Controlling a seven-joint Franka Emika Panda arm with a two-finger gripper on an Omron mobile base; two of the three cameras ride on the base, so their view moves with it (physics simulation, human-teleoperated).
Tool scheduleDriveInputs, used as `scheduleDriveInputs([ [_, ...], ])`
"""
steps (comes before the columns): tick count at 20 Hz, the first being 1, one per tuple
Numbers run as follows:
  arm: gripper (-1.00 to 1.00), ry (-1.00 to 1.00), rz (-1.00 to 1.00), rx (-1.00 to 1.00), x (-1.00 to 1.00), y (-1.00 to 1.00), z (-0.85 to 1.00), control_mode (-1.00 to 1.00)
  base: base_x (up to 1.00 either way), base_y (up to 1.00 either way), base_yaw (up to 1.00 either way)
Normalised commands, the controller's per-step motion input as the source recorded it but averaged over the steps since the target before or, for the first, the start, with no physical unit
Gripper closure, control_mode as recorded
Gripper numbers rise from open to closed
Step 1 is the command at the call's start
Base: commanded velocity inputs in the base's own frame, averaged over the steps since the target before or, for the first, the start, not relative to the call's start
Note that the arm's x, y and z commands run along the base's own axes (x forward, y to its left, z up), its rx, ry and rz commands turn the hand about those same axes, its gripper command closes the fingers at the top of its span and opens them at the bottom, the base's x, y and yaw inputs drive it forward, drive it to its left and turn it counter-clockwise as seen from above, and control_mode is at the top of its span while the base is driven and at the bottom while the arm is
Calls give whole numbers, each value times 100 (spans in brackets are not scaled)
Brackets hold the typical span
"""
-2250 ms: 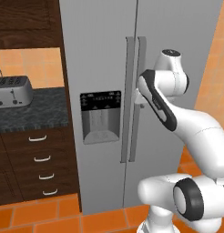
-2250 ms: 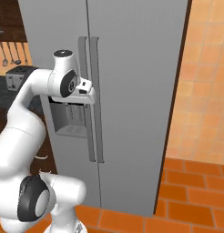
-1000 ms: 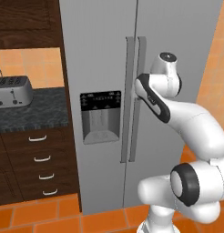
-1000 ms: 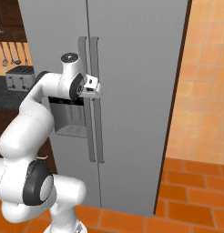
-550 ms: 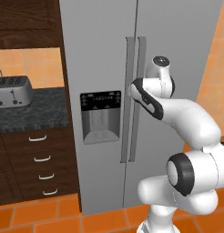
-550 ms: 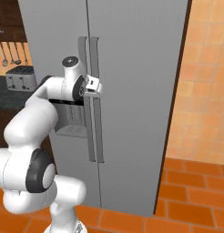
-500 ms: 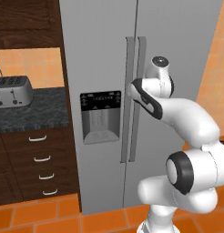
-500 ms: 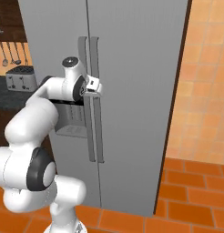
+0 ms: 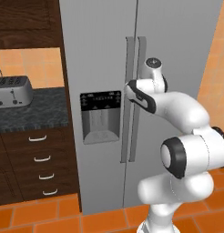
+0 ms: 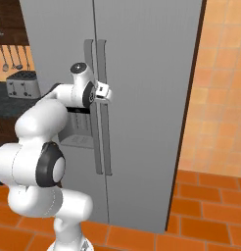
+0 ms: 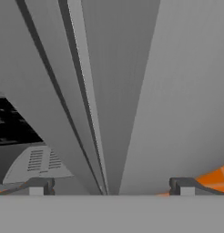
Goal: Take the strawberry from the fridge and place it on top of the pancake, located on the dining counter.
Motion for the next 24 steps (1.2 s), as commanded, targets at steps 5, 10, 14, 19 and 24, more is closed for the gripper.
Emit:
scheduleDriveInputs([
  [5, -100, -3, -1, 0, 31, 0, -31, -100, 0, 0, 0],
  [10, -100, -11, 0, 0, 28, -3, -33, -100, 0, 0, 0],
  [14, -100, -6, 0, 0, 37, -24, -12, -100, 0, 0, 0],
  [19, -100, -4, 1, 0, 31, -18, -16, -100, 0, 0, 0],
  [24, -100, -4, 2, 0, 29, -18, -21, -100, 0, 0, 0],
])
